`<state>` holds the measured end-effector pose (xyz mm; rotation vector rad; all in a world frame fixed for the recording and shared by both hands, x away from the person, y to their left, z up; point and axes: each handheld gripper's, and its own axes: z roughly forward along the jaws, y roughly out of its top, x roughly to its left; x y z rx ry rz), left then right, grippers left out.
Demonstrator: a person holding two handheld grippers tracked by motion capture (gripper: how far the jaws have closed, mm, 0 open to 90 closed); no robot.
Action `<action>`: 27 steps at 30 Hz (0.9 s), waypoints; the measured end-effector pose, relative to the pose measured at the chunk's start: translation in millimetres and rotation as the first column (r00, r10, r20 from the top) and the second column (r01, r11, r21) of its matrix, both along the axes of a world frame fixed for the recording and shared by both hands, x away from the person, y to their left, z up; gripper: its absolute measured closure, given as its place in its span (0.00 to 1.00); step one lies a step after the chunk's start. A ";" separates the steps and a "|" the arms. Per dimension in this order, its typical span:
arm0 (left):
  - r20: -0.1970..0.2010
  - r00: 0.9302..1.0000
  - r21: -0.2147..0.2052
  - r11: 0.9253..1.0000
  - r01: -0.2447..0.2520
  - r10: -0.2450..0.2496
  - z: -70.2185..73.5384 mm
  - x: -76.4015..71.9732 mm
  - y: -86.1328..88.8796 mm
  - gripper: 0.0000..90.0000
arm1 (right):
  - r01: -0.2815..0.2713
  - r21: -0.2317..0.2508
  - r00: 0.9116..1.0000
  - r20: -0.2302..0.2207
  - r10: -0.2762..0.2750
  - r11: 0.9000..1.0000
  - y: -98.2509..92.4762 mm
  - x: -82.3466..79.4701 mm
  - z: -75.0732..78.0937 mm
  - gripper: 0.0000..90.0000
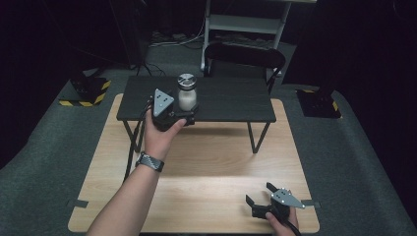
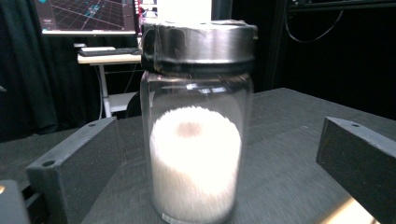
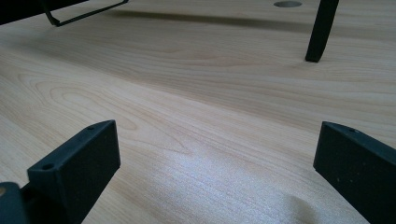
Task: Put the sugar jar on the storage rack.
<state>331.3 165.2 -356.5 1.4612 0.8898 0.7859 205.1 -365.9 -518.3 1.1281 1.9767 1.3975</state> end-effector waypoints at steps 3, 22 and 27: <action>0.019 1.000 0.002 1.000 0.021 -0.021 -8.0 -13.5 6.7 0.01 | 0.001 -0.001 1.000 -0.002 -0.001 1.000 0.3 0.3 0.3 0.00; 0.073 0.996 -0.002 0.998 0.060 -0.060 -67.3 -88.4 53.5 0.00 | 0.003 -0.009 1.000 -0.002 -0.003 1.000 1.6 0.3 1.0 0.00; 0.063 0.996 -0.002 0.998 0.063 -0.063 -86.5 -103.8 61.0 0.00 | 0.003 -0.010 1.000 -0.003 -0.003 1.000 1.8 0.3 1.1 0.00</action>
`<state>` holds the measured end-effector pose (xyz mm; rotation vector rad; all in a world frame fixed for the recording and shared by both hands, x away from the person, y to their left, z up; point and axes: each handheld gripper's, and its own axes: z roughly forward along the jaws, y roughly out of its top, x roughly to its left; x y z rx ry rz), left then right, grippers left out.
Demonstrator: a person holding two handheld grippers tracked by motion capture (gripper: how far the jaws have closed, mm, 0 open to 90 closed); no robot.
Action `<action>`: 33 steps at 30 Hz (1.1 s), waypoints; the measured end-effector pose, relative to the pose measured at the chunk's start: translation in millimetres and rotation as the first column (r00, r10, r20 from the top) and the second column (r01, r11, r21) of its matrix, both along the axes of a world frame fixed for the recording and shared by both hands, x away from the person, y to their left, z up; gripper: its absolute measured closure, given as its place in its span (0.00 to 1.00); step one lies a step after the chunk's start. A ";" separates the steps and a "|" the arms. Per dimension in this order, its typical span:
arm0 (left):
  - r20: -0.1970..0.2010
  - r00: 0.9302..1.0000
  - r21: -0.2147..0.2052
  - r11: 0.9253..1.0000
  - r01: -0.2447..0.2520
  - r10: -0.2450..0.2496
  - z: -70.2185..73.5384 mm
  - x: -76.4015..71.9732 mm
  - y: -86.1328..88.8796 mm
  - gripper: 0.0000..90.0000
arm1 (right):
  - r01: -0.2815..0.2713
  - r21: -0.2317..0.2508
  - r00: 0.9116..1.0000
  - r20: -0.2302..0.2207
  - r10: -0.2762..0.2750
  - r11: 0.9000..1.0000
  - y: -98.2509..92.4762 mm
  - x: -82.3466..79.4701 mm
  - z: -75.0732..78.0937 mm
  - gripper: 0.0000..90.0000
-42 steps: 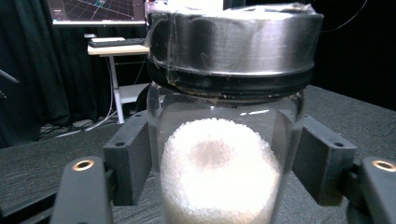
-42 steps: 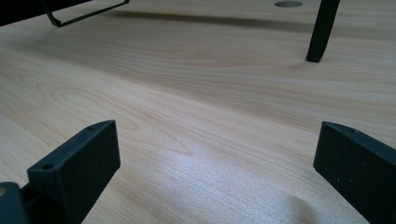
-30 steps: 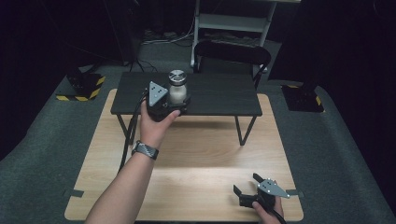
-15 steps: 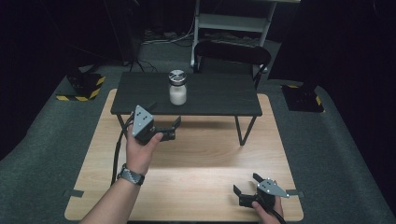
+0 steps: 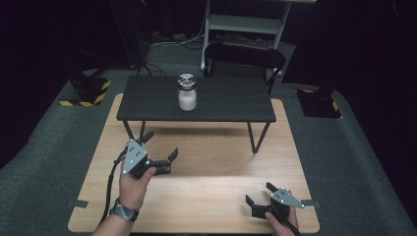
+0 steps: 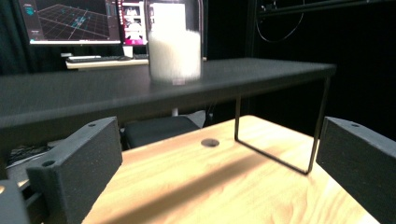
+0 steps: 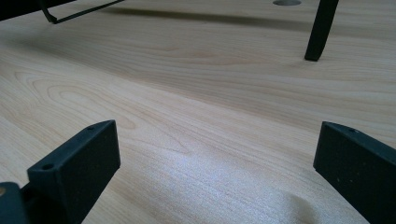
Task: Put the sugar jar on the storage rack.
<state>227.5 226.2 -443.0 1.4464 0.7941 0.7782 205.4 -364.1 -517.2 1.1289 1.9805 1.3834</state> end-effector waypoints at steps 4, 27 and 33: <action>-0.016 1.000 0.001 1.000 0.003 -0.003 -21.5 -14.9 9.3 0.00 | 0.000 -0.002 1.000 0.001 0.000 1.000 0.2 -0.1 0.0 0.00; -0.231 0.973 0.085 0.996 0.004 0.016 -83.8 -48.1 47.3 0.01 | 0.006 0.001 1.000 0.003 -0.006 1.000 0.7 -0.3 -0.4 0.00; -0.292 0.956 0.152 0.988 0.016 0.029 -78.5 -45.2 48.1 0.01 | 0.008 0.006 1.000 0.003 -0.008 1.000 0.1 -0.4 -0.9 0.00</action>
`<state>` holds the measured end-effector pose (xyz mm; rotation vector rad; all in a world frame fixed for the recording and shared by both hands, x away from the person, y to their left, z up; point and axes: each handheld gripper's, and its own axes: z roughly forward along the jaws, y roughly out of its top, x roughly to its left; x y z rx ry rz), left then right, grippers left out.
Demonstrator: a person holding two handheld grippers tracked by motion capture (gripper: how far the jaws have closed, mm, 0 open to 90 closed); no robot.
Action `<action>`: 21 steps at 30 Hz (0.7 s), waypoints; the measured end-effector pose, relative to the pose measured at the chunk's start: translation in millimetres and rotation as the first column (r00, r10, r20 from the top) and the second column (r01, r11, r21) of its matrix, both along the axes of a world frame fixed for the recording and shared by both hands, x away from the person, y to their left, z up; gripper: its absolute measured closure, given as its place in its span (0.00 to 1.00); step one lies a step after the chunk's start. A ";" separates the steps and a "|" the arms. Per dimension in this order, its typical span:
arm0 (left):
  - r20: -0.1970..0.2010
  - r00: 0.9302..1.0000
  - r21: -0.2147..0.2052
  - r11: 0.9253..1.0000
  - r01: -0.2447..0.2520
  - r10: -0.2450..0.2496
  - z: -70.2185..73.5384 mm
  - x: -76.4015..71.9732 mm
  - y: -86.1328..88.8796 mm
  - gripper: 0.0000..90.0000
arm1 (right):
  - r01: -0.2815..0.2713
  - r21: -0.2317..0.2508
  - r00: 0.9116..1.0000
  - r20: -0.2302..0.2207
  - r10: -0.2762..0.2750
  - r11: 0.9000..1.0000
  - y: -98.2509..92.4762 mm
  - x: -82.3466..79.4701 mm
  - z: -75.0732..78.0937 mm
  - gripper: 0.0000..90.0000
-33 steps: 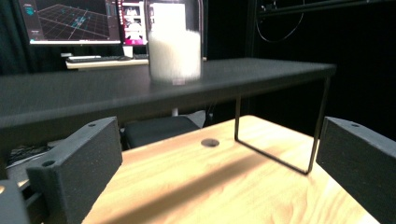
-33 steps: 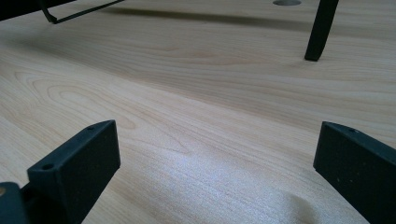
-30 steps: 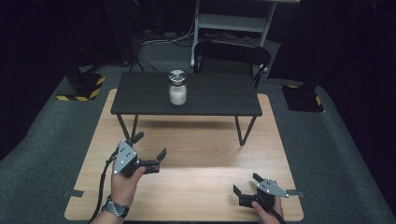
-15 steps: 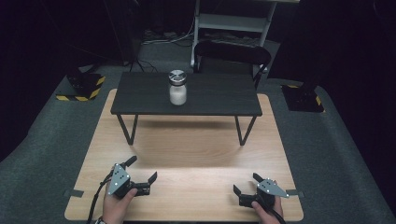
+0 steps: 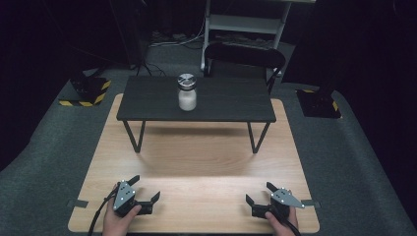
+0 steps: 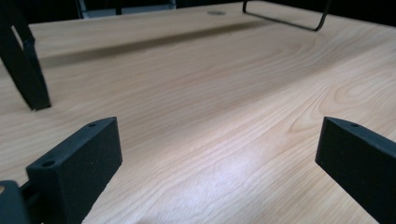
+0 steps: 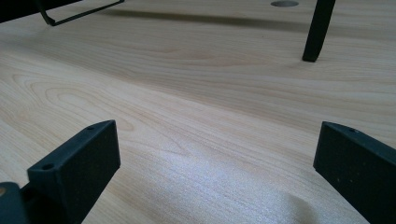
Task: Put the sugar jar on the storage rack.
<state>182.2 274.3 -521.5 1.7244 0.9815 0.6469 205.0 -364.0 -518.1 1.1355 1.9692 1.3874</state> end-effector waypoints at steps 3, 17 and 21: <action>-0.016 1.000 0.000 1.000 -0.001 0.001 0.7 1.1 1.1 0.01 | 0.004 0.007 1.000 -0.002 -0.004 1.000 -0.4 0.1 -0.4 0.00; -0.016 1.000 0.025 1.000 0.000 0.000 2.0 1.6 -2.9 0.01 | -0.021 -0.004 1.000 0.004 0.021 1.000 -2.2 1.2 -0.1 0.00; 0.007 1.000 0.040 0.999 0.014 -0.015 0.4 -0.4 -3.7 0.01 | -0.021 -0.014 1.000 0.000 0.021 1.000 -0.4 1.9 1.2 0.00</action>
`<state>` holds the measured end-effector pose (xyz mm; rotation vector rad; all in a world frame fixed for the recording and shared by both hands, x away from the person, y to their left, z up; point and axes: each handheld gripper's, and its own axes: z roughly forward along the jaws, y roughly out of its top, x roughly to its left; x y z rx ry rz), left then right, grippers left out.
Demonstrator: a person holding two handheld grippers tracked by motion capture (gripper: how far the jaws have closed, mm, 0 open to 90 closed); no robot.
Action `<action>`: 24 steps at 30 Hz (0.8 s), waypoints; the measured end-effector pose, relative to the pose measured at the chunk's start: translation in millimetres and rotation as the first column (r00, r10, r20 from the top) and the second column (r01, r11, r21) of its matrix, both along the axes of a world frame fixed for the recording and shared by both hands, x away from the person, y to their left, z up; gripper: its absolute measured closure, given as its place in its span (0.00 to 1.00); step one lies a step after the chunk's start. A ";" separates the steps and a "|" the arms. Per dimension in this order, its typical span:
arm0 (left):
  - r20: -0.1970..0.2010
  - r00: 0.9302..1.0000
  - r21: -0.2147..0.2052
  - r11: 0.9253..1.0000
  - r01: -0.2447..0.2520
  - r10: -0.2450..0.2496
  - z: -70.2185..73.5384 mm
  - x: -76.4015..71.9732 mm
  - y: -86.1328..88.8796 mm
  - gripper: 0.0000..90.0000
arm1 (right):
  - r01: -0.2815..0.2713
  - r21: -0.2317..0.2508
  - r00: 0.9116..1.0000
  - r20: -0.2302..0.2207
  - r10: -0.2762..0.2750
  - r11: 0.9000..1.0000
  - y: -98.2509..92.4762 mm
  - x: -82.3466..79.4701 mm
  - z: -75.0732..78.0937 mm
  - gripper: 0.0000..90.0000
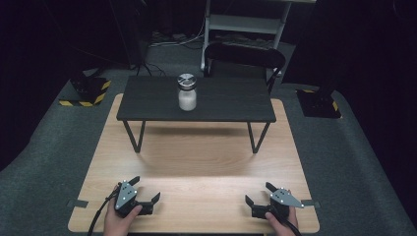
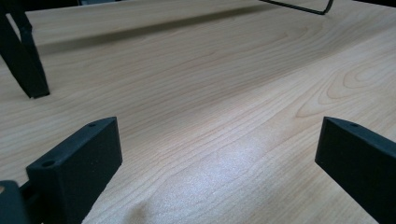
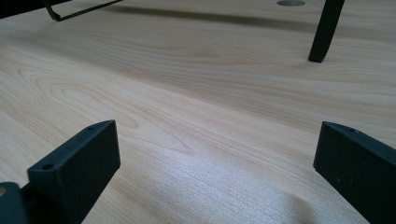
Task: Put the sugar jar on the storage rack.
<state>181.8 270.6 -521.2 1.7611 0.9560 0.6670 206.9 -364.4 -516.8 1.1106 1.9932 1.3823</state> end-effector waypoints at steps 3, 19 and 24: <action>0.007 1.000 0.007 1.000 0.013 -0.013 -0.3 -0.6 0.7 0.01 | 0.012 0.004 1.000 -0.014 -0.012 1.000 0.9 1.6 1.2 0.00; 0.006 1.000 0.035 0.999 0.029 -0.030 2.0 0.4 -0.5 0.01 | 0.027 0.012 0.999 -0.028 -0.026 1.000 1.6 3.2 2.0 0.00; 0.004 1.000 0.062 0.998 0.026 -0.026 4.1 3.8 -6.0 0.01 | 0.020 0.013 1.000 -0.017 -0.020 1.000 0.2 1.0 0.7 0.00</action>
